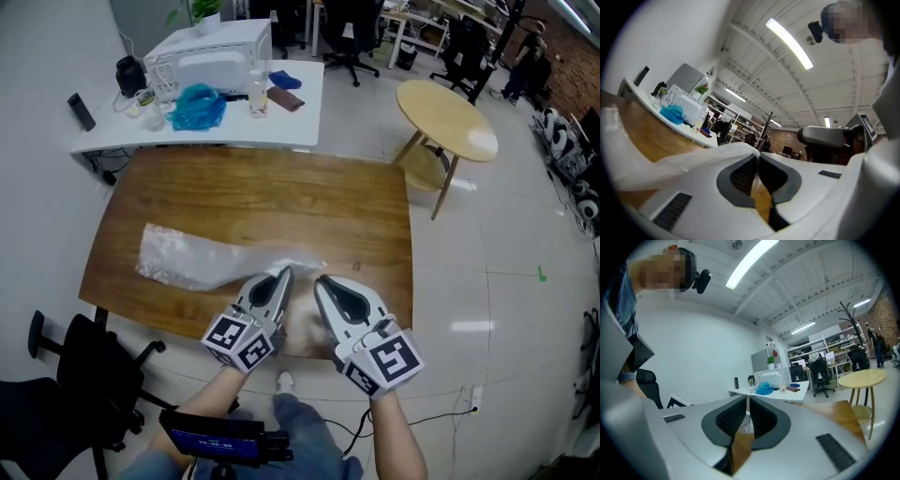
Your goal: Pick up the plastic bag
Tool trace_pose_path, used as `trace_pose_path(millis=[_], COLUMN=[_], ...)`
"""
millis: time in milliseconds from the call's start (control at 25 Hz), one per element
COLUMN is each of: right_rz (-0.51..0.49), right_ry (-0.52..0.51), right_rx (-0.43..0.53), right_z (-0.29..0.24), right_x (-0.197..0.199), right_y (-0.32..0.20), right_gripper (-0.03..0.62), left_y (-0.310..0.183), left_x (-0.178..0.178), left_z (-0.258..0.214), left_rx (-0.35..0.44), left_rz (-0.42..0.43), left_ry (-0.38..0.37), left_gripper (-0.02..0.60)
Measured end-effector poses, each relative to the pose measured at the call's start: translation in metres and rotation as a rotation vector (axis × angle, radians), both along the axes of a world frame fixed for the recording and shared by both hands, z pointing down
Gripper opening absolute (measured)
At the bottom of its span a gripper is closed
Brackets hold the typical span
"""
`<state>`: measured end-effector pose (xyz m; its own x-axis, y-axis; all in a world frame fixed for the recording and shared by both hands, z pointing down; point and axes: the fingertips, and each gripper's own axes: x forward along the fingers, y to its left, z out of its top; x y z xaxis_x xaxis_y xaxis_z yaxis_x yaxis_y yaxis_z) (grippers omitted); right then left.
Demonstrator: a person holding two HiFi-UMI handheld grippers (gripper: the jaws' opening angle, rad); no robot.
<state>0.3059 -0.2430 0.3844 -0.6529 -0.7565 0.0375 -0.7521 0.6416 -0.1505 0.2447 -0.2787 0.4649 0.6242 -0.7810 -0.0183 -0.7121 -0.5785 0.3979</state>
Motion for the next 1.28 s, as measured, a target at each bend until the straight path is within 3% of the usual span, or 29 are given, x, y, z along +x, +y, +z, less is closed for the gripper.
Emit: trace_pose_path(millis=[360,600,880,1040,1120,1280], right_rz=[0.036,0.059,0.071,0.087,0.093,0.088], right_ry=[0.011,0.0,-0.013,-0.001,-0.005,-0.021], right_rx=[-0.056,-0.067,-0.077,-0.117,-0.133,-0.134], right_z=[0.025,0.033,0.038,0.054,0.06,0.062], right_x=[0.022,0.037,0.048,0.057,0.062,0.063], right_y=[0.007,0.014,0.018,0.02,0.02,0.019], right_gripper=[0.032,0.032,0.032,0.032,0.032,0.032], left_y=[0.021,0.053,0.078,0.081,0.087,0.101], left_x=[0.053,0.088,0.115,0.125,0.129,0.121], left_z=[0.058,0.091,0.104,0.106,0.106,0.108], left_rx=[-0.276,-0.465,-0.588,-0.671,-0.692,-0.728], left_rz=[0.107,0.24,0.36,0.415,0.45,0.467], left_ry=[0.104,0.174,0.237,0.294,0.274,0.16], left_gripper=[0.032,0.14,0.161,0.241,0.287,0.324])
